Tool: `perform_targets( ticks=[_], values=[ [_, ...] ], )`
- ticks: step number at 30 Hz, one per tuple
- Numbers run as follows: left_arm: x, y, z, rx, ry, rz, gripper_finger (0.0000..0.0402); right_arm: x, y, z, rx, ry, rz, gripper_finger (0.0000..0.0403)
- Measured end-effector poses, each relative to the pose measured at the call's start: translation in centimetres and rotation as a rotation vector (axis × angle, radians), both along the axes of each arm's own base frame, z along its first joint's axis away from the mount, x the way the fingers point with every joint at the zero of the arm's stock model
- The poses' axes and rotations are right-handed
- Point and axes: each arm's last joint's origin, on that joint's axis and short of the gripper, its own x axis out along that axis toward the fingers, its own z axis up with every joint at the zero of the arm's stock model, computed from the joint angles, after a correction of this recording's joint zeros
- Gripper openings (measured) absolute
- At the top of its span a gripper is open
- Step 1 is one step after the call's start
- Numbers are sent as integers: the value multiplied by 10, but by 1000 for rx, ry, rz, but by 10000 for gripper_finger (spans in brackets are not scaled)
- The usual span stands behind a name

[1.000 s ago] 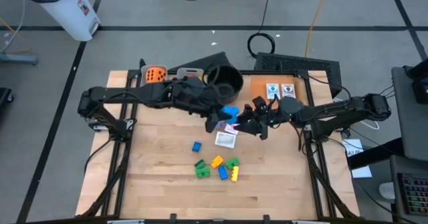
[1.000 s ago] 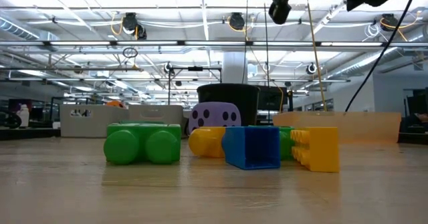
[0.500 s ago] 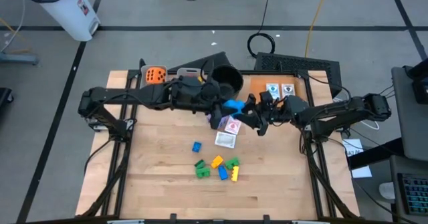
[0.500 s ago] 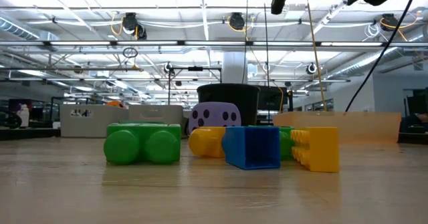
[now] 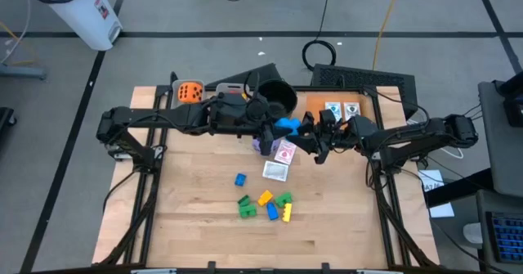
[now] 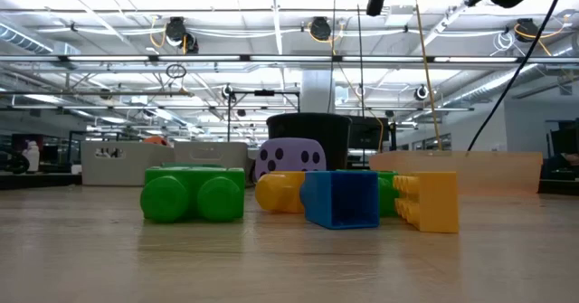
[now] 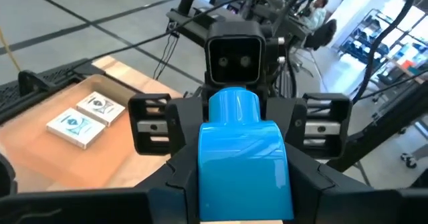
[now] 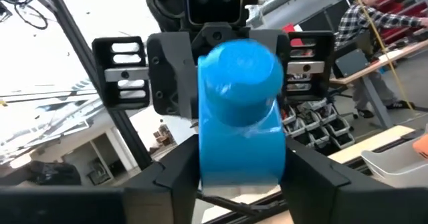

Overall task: Pick & Place Toys
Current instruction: Put the blue game piece into the right gray bin

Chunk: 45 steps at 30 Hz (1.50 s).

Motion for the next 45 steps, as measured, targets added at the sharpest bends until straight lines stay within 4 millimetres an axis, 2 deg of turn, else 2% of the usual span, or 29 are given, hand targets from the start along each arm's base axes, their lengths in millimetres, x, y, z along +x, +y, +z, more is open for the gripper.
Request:
perform_targets(
  ticks=[5, 20, 30, 34, 37, 41, 45],
  values=[
    [1, 0, -1, 2, 6, -6, 142, 0, 0, 0, -16, -1, 3, 131],
    [0, 4, -2, 18, 17, -55, 151, 0, 1, -1, -1, 10, 33, 131],
    [0, 8, -2, 5, 18, -52, 257, 3, 4, -12, 57, 135, 130, 131],
    [0, 6, -3, -2, 29, -132, 287, 4, 5, -19, 81, 216, 235, 131],
    [-2, 5, -13, -27, 129, -151, 295, 4, 6, -26, 88, 285, 293, 131],
    [5, 4, -38, -84, 289, -194, 296, 4, 9, -33, 94, 362, 327, 131],
    [16, 2, -53, -127, 325, -259, 296, 3, 12, -38, 94, 413, 350, 131]
  ],
)
